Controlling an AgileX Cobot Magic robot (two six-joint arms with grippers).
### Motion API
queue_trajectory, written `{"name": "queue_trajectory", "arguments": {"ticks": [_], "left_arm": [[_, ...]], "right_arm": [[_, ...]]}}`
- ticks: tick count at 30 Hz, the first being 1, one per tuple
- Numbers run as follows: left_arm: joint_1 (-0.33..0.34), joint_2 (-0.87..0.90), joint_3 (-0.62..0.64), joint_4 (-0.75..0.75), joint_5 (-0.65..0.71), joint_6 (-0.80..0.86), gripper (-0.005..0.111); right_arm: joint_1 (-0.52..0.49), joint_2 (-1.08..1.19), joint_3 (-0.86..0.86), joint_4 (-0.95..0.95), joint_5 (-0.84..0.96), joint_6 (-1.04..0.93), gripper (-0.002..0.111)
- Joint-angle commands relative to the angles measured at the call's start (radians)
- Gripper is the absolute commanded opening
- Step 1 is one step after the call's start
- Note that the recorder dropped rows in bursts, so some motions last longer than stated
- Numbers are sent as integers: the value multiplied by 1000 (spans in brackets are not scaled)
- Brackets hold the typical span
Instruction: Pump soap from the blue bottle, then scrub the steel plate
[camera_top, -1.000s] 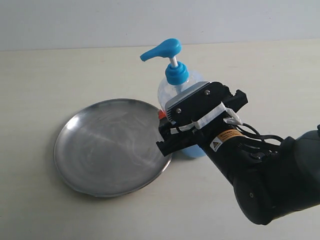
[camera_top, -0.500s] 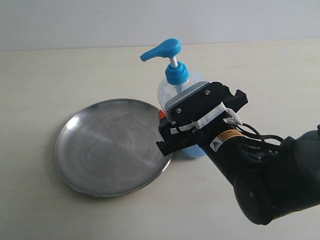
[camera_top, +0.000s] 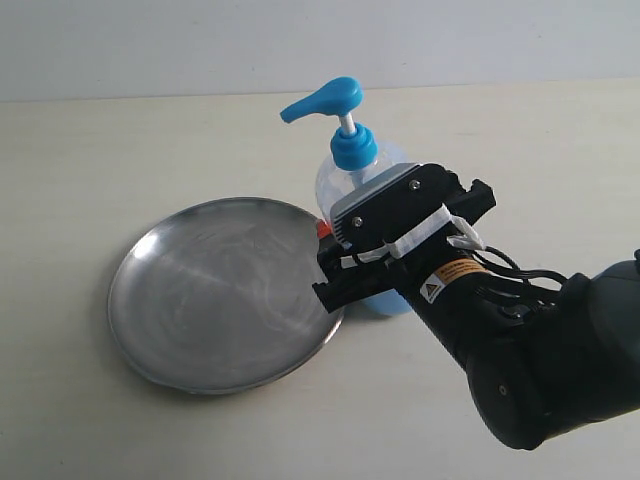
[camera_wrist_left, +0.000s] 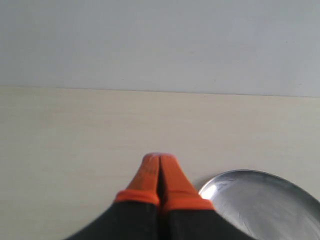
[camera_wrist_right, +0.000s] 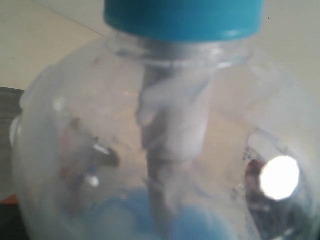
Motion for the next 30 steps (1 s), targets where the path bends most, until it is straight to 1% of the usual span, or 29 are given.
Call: {"name": "queue_trajectory", "arguments": {"ticks": [1,9,15,18,20,22,24,30], "left_arm": [[-5,4,-6,0,-5,-4,0],[-5,7,-6,0,-9,-4,0],[-7,10,-6,-20,20,-4,0],[-7,15,-6,-24,96,-4,0],[-7,54,-6,-33,164,-4,0],[-7,104,-6,-69,206,28,0],[-7,159,-6,-146,222,99,0],[-7,317,-11,-518,232,389,0]], "right_arm": [[1,-22,-7,-15,-62,-13,0],[1,-22,-7,-17,-62,-14,0],[1,-22,-7,-19,-62,-14,0],[1,-22,-7,-19,-62,-14,0],[1,-22,-7,-19,-62,-14,0],[1,-22,-7,-19,-62,-14,0],[1,-22,-7,-19,-62,-14,0],[1,-22,-7,-19,-62,-14,0]]}}
